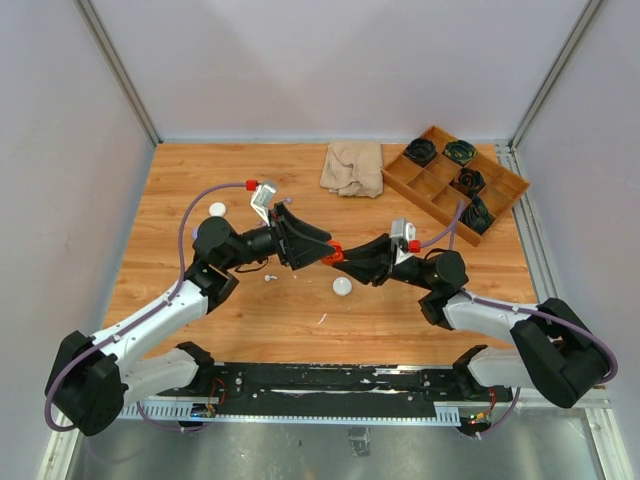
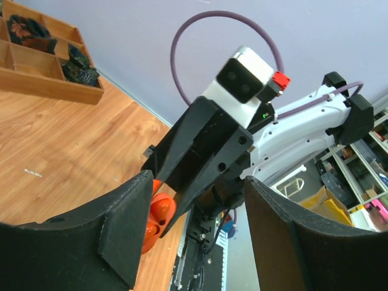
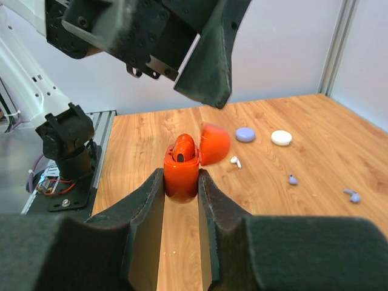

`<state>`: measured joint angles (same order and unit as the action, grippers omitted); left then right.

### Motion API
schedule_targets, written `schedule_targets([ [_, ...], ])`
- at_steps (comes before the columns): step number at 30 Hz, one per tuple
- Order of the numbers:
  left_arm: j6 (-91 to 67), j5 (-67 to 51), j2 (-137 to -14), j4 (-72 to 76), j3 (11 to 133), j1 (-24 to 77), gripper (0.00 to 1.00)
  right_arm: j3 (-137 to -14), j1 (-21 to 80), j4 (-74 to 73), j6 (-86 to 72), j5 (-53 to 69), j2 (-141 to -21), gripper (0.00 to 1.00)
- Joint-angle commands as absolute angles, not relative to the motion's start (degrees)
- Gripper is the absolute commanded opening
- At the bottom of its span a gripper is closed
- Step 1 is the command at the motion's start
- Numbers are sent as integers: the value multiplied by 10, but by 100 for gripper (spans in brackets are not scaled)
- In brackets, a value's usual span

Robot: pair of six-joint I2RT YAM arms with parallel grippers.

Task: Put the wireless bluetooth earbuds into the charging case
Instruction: Close the charging case.

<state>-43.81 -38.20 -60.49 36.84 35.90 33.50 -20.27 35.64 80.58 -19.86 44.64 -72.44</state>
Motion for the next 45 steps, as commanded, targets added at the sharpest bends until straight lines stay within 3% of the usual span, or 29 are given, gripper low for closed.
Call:
schedule_targets([
  [1,-436,-411,-584,399,351,331,66,-206,354,762,-203,456,-711,1],
  [14,-392,-355,-603,252,363,319,70,-214,352,731,-179,453,-681,1],
  [32,-474,-486,-613,437,334,319,59,-223,353,722,-190,468,-703,1],
  [39,-450,-488,-594,437,327,319,58,-215,353,629,-172,467,-678,1],
  [42,-392,-442,-569,334,336,319,61,-227,349,529,-144,443,-657,1],
  [45,-325,-325,-549,202,352,319,66,-248,342,384,-112,398,-632,1],
])
